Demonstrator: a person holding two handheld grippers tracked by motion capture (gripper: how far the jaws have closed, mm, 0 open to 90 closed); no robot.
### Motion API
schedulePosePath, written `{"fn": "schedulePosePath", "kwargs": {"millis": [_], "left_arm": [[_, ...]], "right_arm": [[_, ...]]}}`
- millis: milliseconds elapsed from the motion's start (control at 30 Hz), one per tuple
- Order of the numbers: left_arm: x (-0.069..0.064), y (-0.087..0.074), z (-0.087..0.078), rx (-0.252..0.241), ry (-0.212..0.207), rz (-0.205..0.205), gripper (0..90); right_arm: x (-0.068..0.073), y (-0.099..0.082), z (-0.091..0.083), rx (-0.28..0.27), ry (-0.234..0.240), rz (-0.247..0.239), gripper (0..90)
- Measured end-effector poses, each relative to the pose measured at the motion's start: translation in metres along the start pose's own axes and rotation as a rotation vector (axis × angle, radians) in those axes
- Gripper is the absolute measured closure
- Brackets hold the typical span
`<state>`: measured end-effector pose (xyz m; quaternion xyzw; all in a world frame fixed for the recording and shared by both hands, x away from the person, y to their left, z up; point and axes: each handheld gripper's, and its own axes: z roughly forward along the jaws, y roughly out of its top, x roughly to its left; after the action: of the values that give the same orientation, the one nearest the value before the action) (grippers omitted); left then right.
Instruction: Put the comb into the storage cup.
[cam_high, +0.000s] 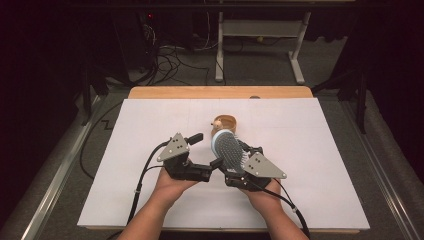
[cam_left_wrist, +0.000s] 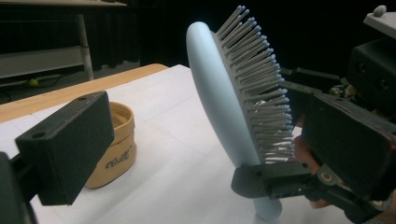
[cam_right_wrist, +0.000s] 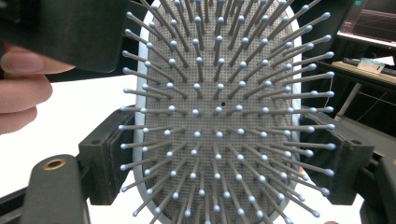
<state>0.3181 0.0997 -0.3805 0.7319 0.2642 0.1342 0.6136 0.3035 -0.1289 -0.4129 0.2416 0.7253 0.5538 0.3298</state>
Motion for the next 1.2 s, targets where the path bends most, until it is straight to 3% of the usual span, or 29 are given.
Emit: {"fn": "schedulePosePath", "kwargs": {"millis": [233, 400, 700, 767, 1100, 1200], "left_arm": [[-0.001, 0.005, 0.005, -0.003, -0.013, -0.017, 6.3], [-0.001, 0.007, 0.008, -0.006, -0.016, -0.018, 14.3], [-0.002, 0.008, 0.013, 0.009, -0.017, -0.03, 19.2], [-0.002, 0.009, 0.014, 0.008, -0.025, -0.03, 24.9], [-0.003, 0.009, 0.017, 0.02, -0.041, -0.038, 33.1], [-0.005, 0.01, 0.017, 0.011, -0.04, -0.042, 40.5]], "right_arm": [[0.001, 0.0, 0.001, 0.004, 0.004, -0.006, 20.4], [0.002, 0.0, 0.001, 0.005, 0.007, -0.007, 20.4], [0.002, 0.0, 0.002, 0.008, 0.008, -0.007, 20.4], [0.002, -0.001, 0.002, 0.008, 0.008, -0.008, 20.4], [0.002, -0.001, 0.003, 0.012, 0.007, -0.01, 20.4], [0.002, -0.001, 0.003, 0.015, 0.006, -0.007, 20.4]]}}
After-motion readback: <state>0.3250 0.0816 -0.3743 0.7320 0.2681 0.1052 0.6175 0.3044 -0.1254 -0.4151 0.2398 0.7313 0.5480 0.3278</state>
